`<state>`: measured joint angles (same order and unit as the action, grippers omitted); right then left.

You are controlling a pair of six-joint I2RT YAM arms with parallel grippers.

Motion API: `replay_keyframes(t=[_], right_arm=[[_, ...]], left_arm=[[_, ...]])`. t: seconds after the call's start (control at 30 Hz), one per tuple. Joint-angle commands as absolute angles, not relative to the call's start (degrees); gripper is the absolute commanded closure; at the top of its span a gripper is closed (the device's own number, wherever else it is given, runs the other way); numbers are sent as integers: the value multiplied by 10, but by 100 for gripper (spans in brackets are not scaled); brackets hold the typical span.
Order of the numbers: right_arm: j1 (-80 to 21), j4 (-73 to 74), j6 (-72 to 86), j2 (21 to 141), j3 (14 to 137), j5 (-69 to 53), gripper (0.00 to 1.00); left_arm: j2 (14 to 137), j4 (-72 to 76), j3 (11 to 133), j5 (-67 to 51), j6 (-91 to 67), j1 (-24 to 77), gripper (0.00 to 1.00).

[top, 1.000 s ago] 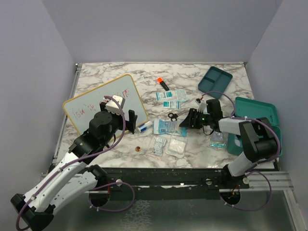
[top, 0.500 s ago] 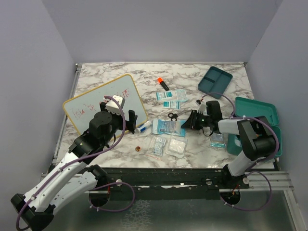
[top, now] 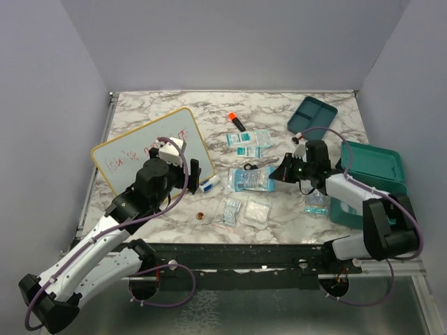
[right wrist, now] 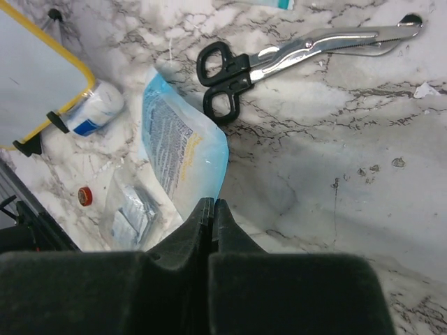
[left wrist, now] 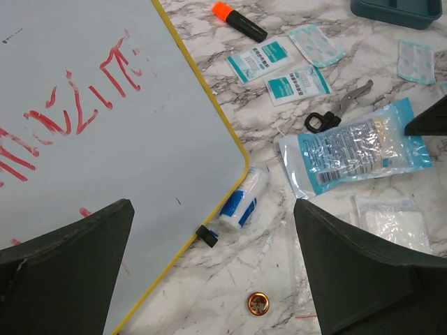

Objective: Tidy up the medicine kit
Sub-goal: Pick up the medical item at the center of the board.

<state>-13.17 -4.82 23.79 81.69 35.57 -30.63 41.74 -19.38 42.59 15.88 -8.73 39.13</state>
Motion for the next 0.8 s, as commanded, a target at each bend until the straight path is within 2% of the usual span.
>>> replay_keyframes(t=[0.0,0.5,0.77], right_arm=[[-134,57,221,754,389,-266,99],[-134,214,252,639,492,-237,99],[-133,254,306,603,534,-162,99]], left_arm=[[431,-190,432,149,-90,393,1],[443,-189,440,128,-102,393,1],[432,-189,429,131,-87,393,1]])
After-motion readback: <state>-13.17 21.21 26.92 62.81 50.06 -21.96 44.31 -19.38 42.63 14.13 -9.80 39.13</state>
